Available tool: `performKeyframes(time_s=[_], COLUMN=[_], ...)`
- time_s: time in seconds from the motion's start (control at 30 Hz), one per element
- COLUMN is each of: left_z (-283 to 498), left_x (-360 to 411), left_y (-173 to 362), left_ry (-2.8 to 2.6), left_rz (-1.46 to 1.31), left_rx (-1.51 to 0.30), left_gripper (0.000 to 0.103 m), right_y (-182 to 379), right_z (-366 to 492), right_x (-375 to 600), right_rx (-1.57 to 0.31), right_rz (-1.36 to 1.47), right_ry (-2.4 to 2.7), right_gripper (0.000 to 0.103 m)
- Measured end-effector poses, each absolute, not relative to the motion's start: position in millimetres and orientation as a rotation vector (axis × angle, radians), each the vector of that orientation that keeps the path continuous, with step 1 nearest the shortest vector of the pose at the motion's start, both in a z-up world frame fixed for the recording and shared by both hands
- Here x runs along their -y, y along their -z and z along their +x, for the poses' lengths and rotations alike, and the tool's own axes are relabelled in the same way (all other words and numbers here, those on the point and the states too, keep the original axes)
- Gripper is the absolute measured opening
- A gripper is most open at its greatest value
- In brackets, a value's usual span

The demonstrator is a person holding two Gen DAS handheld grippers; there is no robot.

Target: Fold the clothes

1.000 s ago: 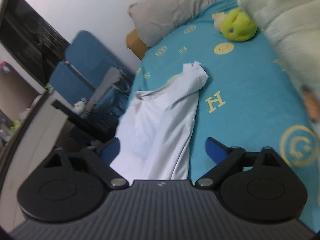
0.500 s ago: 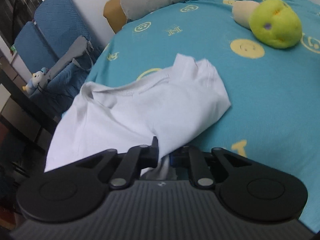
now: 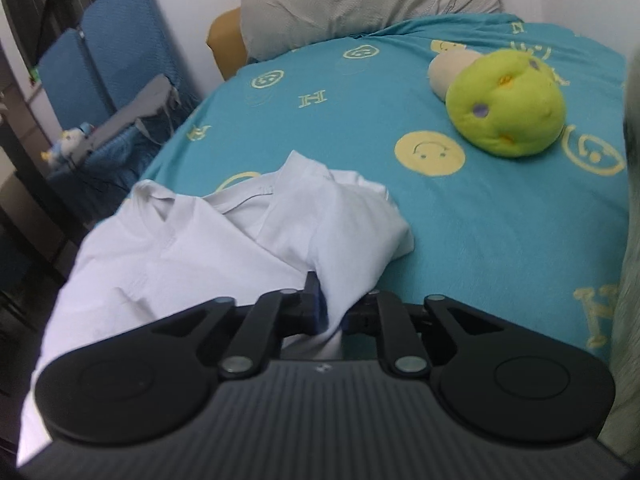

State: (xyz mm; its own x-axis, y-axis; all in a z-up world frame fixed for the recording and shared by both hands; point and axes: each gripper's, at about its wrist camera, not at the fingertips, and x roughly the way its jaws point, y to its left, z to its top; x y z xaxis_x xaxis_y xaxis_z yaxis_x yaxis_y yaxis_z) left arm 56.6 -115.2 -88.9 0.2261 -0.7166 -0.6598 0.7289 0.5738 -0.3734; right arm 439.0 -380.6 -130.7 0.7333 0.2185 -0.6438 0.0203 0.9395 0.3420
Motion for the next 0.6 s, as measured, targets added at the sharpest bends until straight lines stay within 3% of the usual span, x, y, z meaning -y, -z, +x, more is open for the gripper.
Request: performKeyframes(time_s=[0.03,0.07,0.13,0.2,0.6], left_z=[58.0,60.3,64.4,66.1,12.8], left_x=[107.3,98.7,80.9,58.9,61.2], left_y=[87.6,84.4,77.4,67.3,69.7], left_ry=[0.959,0.918,0.833,0.736,0.662], left_rz=[0.012,0.009,0.001,-0.024,0.247], left_rx=[-0.903,-0.903,-0.897,-0.864,-0.806], left_gripper=[0.009,0.018,0.027,0.05,0.054], right_y=[129.1,126.2,115.5,102.4,13.6], right_z=[432.6,424.9,407.3,385.9,196.9], right_x=[380.9,380.1,379.1,377.4,343.3], right_rx=[-0.726,-0.701,-0.665,-0.661,-0.609], right_rz=[0.369,0.397,0.424,0.443,0.43], right_ry=[-0.118,-0.121,-0.126,-0.123,-0.034], right_gripper=[0.082,0.091,0.089,0.089,0.089])
